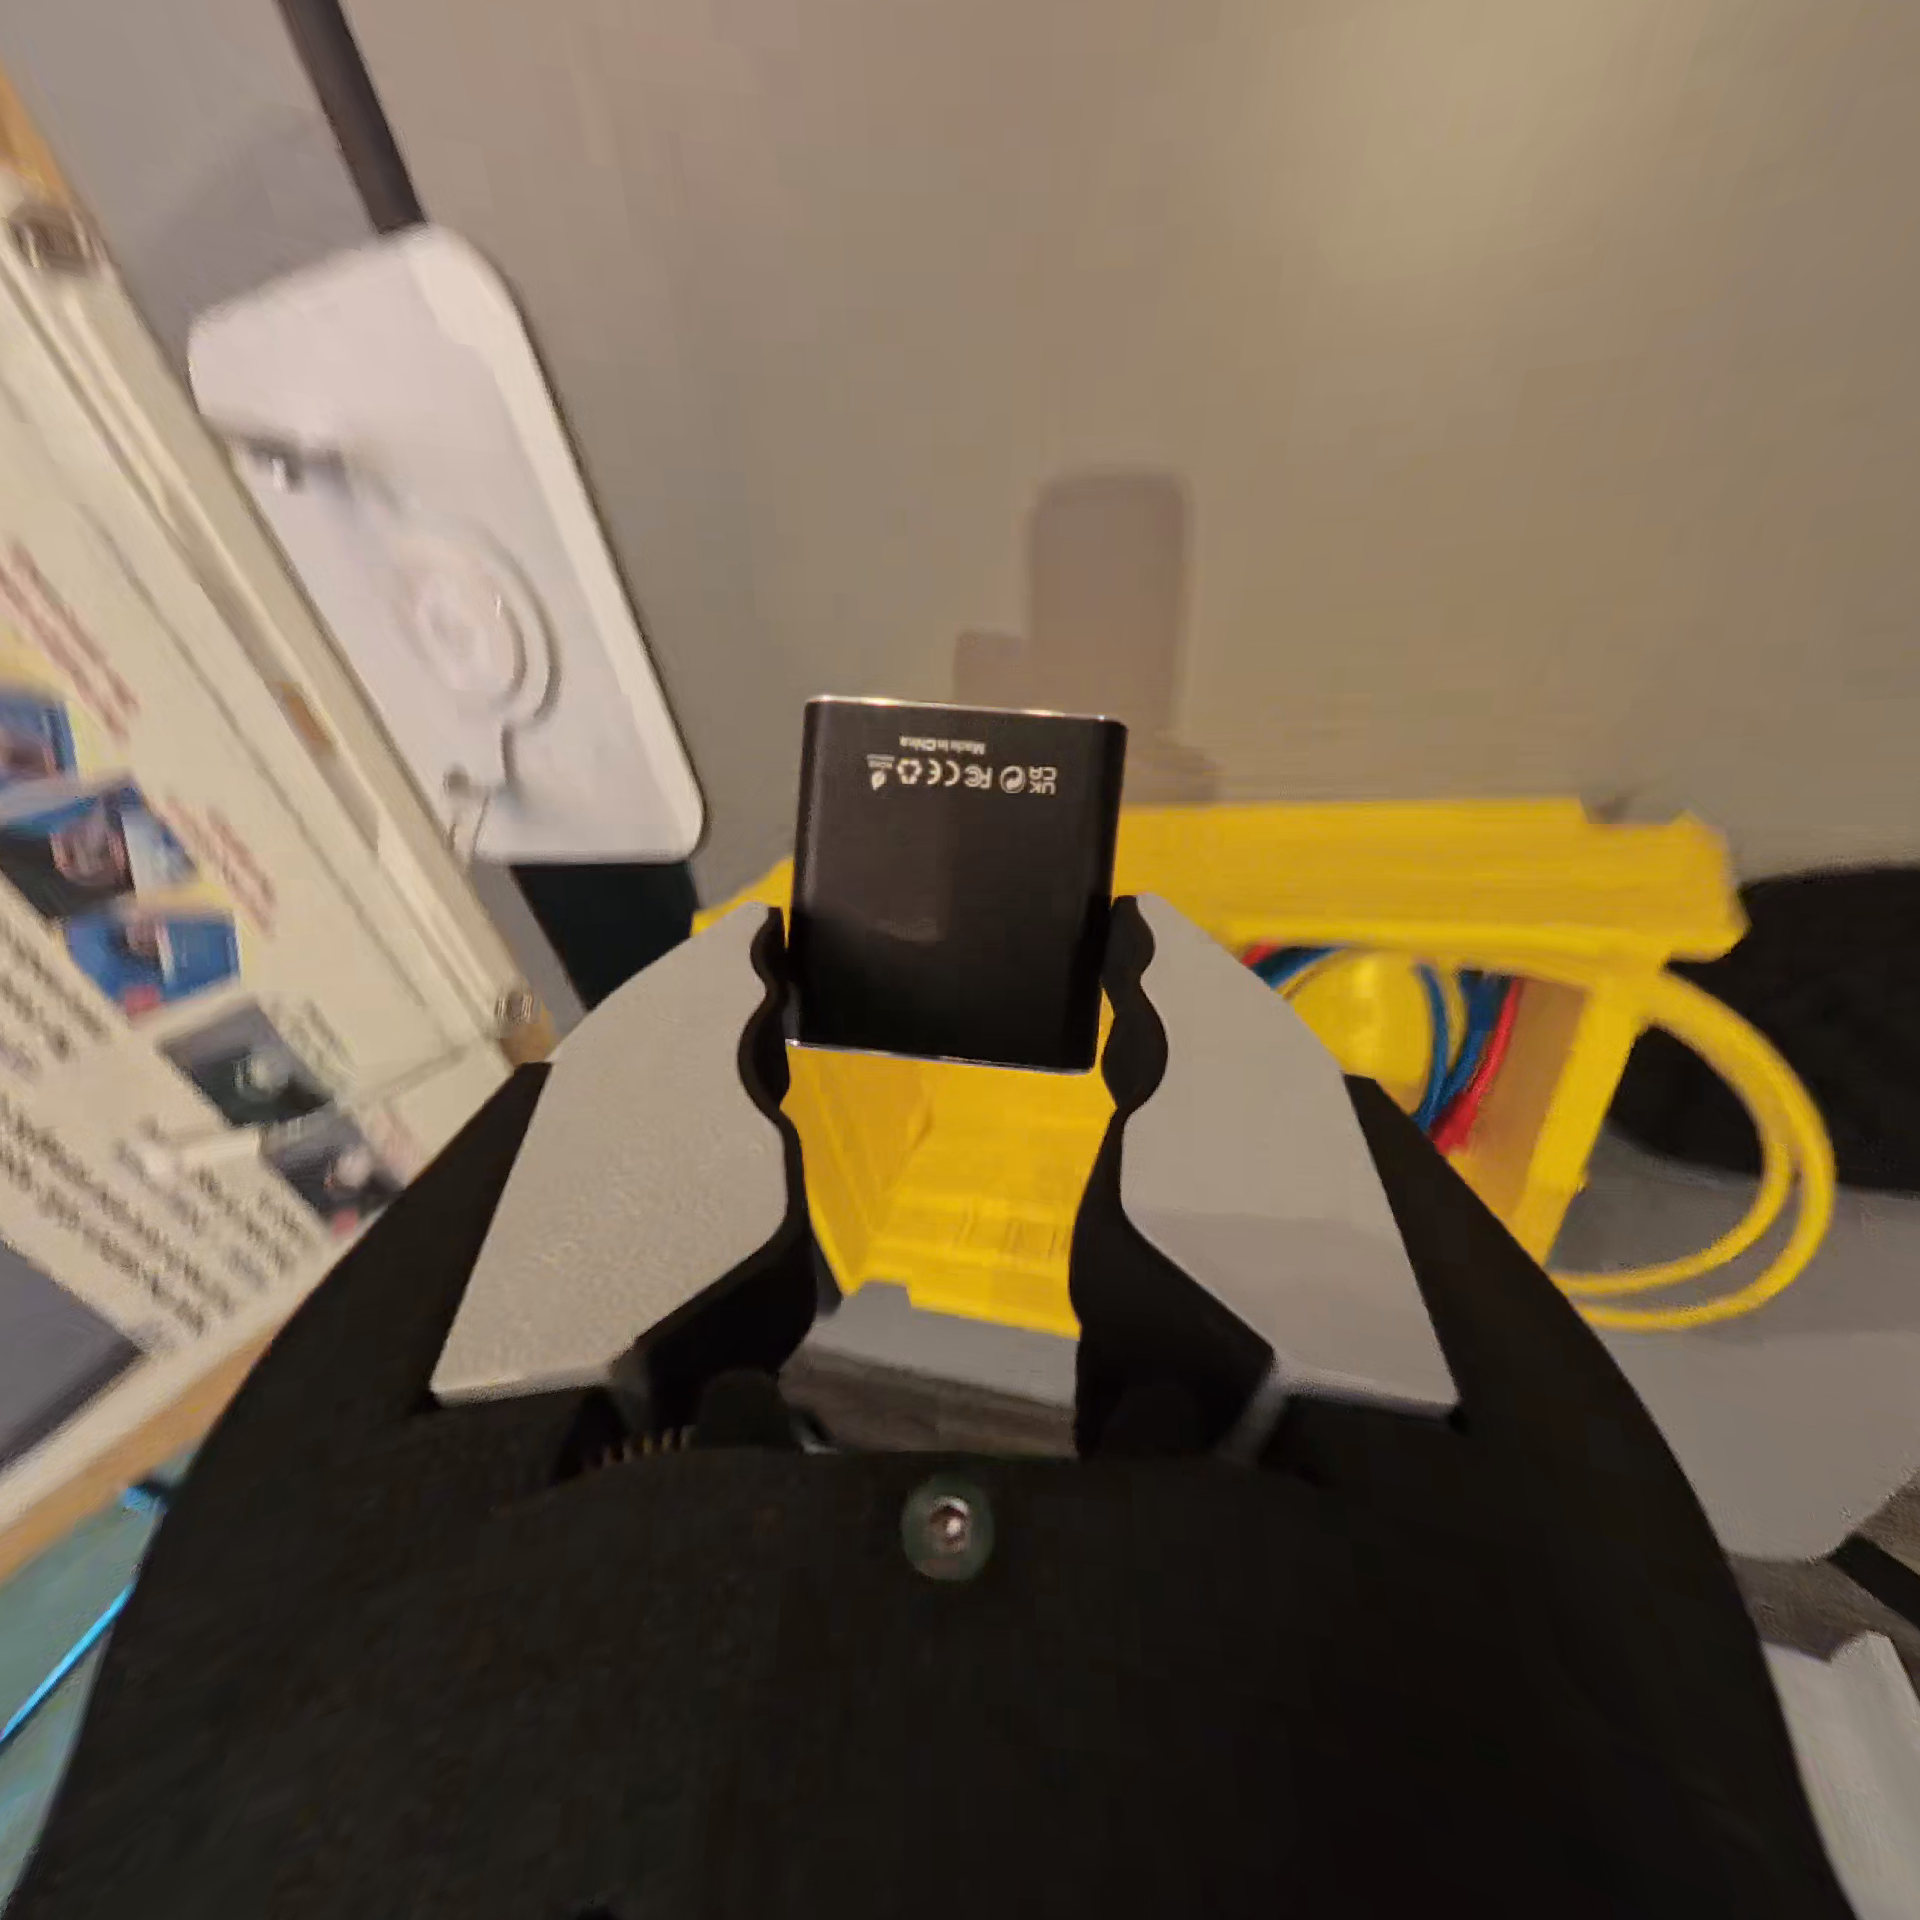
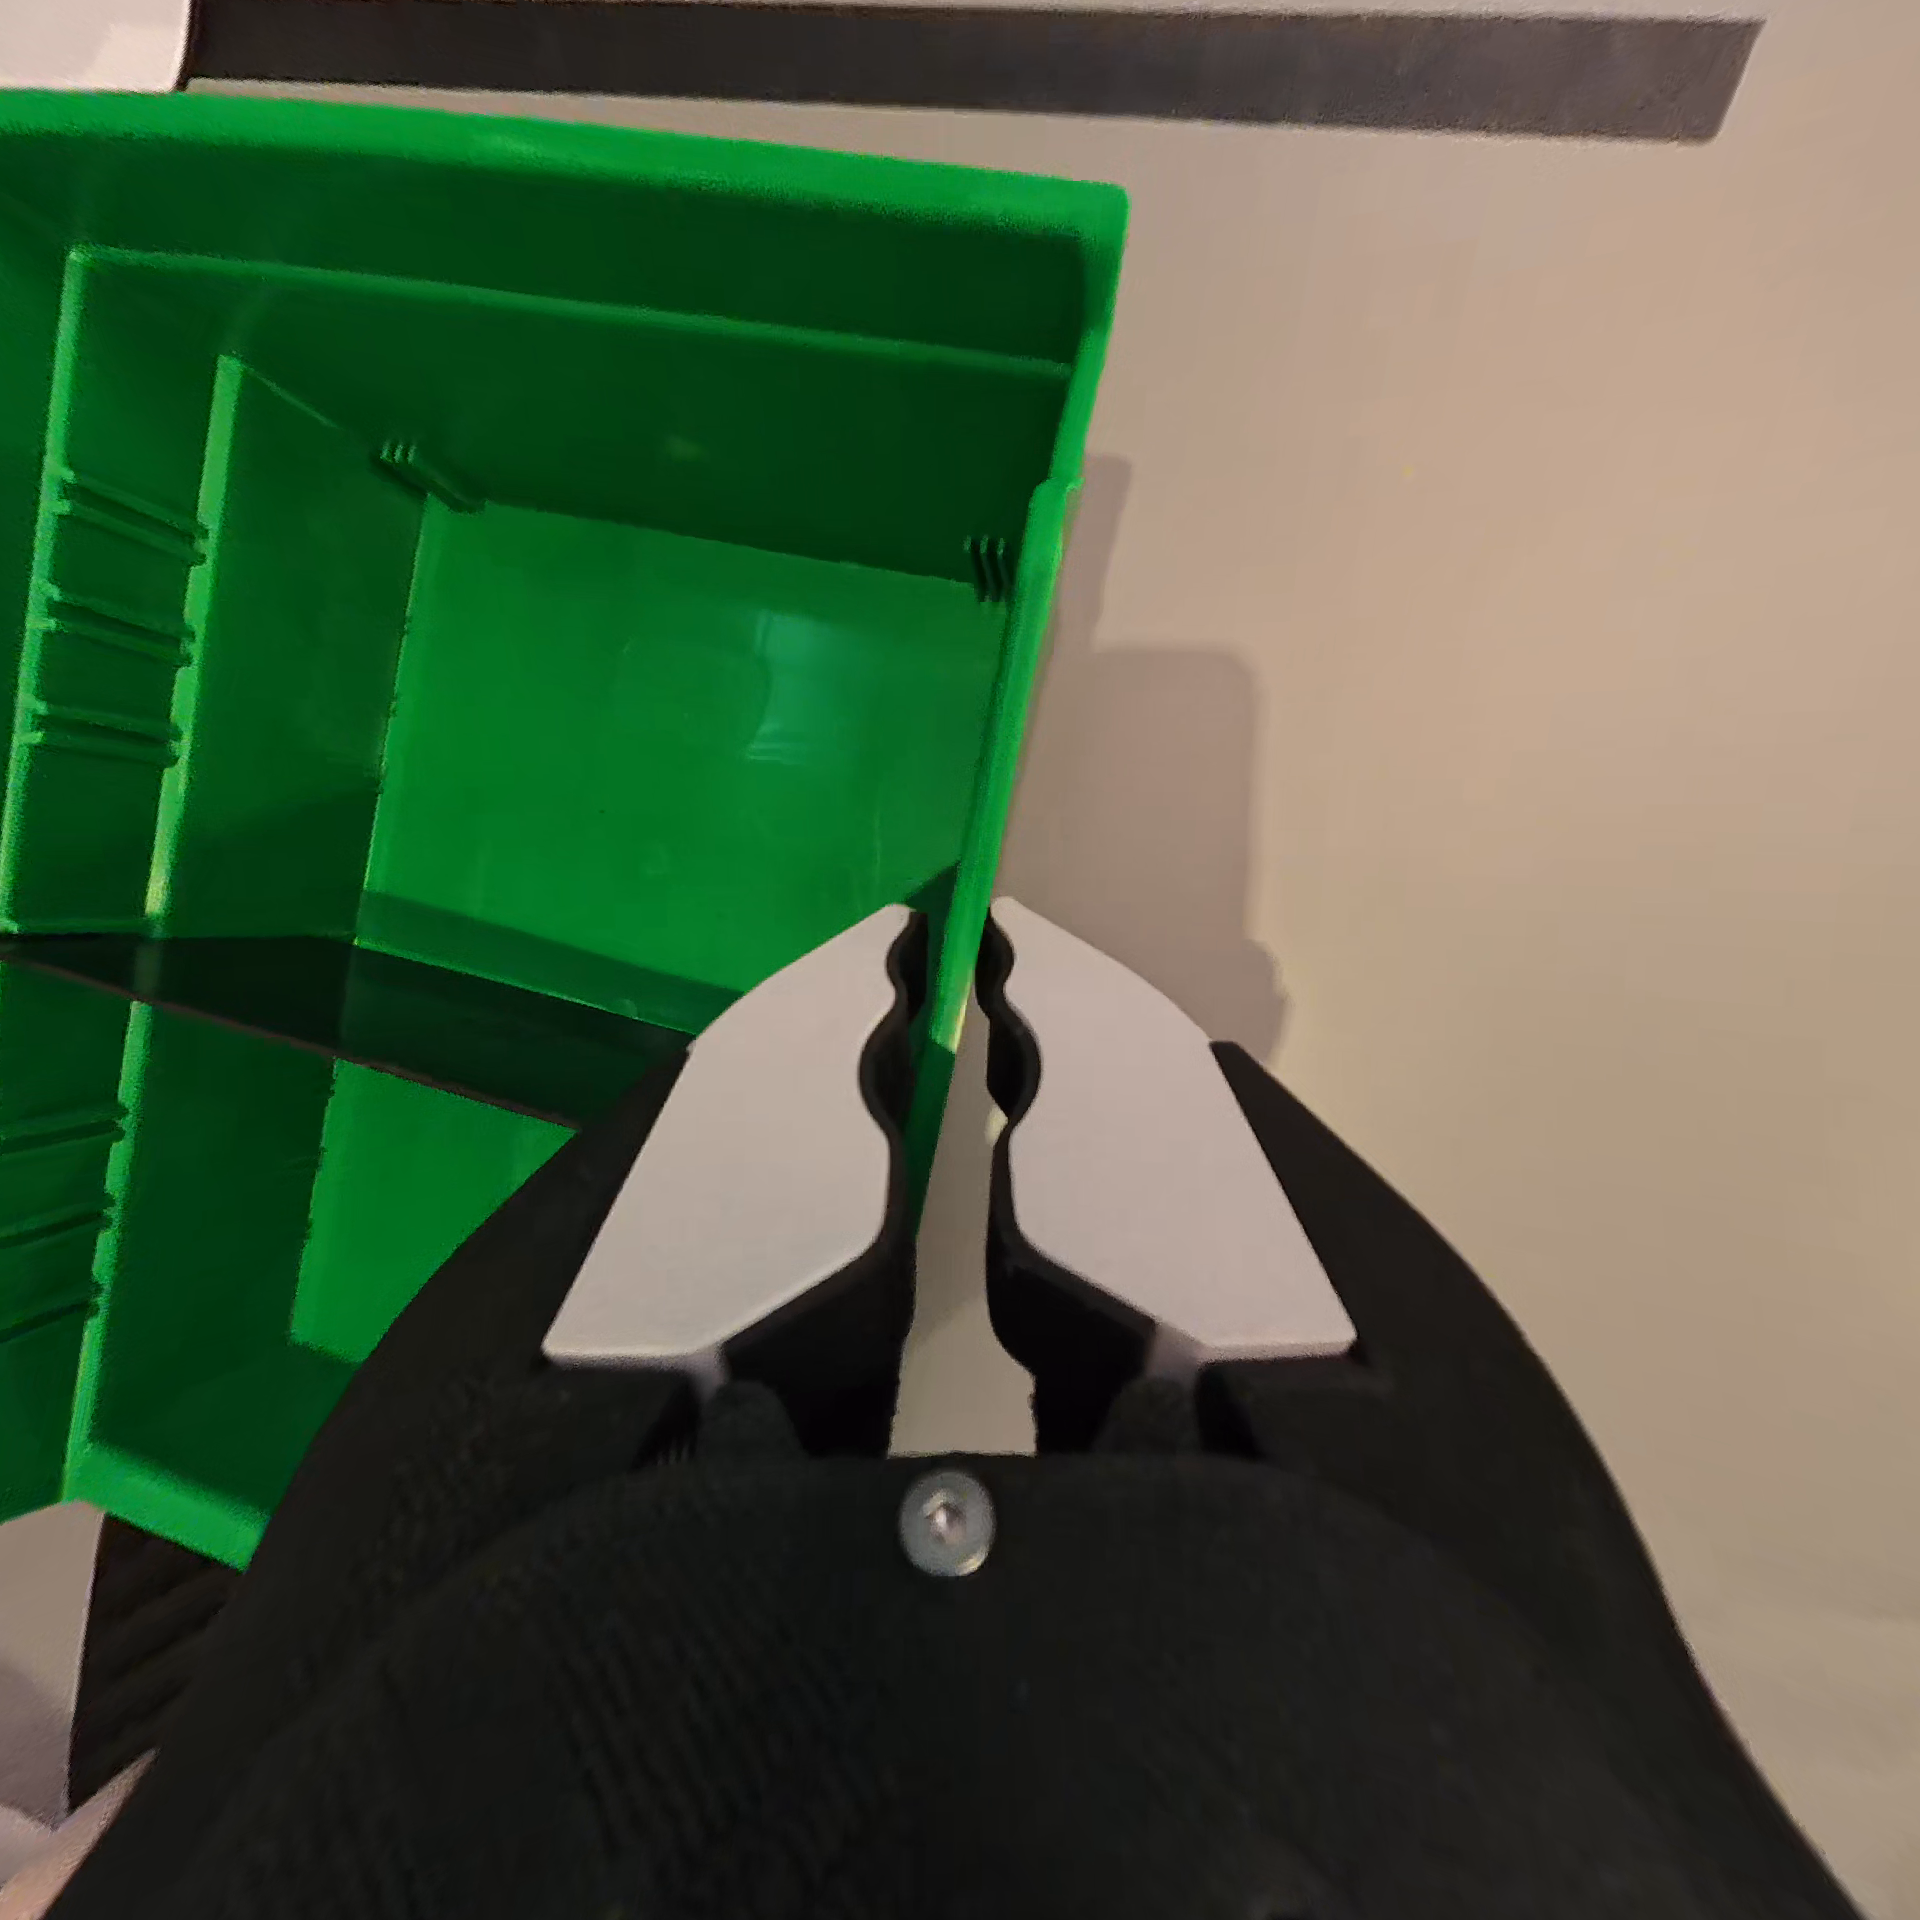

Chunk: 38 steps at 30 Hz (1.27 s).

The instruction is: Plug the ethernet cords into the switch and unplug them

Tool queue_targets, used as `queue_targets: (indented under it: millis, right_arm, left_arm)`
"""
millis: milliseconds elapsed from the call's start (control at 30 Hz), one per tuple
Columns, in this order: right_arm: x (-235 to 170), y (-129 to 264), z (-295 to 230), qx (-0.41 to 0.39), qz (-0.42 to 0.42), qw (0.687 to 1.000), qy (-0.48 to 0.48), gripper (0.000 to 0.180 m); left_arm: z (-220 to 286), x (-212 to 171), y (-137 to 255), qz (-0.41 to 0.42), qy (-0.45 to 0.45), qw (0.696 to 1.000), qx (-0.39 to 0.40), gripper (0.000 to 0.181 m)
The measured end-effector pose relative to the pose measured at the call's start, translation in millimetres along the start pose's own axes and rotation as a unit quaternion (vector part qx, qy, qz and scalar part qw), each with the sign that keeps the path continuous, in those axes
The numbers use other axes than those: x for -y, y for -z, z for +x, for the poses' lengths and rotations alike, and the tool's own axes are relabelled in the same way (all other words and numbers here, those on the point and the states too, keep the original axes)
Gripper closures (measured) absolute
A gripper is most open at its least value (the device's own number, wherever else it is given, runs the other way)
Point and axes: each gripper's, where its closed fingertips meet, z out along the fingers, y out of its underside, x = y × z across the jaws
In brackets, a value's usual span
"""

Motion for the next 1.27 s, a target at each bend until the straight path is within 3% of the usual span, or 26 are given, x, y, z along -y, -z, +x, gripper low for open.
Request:
queue_targets:
  millis: [167,367,800,933,1100,1267]
  right_arm:
    - [1,9,-2,0.014,0.029,0.999,-0.027,0.158]
    - [20,38,-9,0.038,0.111,0.992,-0.04,0.155]
    - [36,63,-24,0.072,0.182,0.981,-0.009,0.155]
    - [37,66,-27,0.075,0.185,0.98,-0.004,0.155]
    - [42,82,-29,0.067,0.218,0.973,0.008,0.155]
    - [59,111,-39,0.062,0.291,0.954,0.029,0.155]
  left_arm:
    - [24,67,-37,0.047,-0.027,0.998,-0.033,0.122]
    - [44,102,-97,0.042,-0.046,0.994,-0.086,0.123]
    - [62,88,-152,0.008,-0.077,0.989,-0.13,0.122]
    - [57,92,-144,0.032,-0.045,0.992,-0.116,0.118]
    - [37,88,-86,0.116,0.014,0.993,-0.034,0.122]
    - [32,31,-14,0.194,0.11,0.97,0.1,0.131]
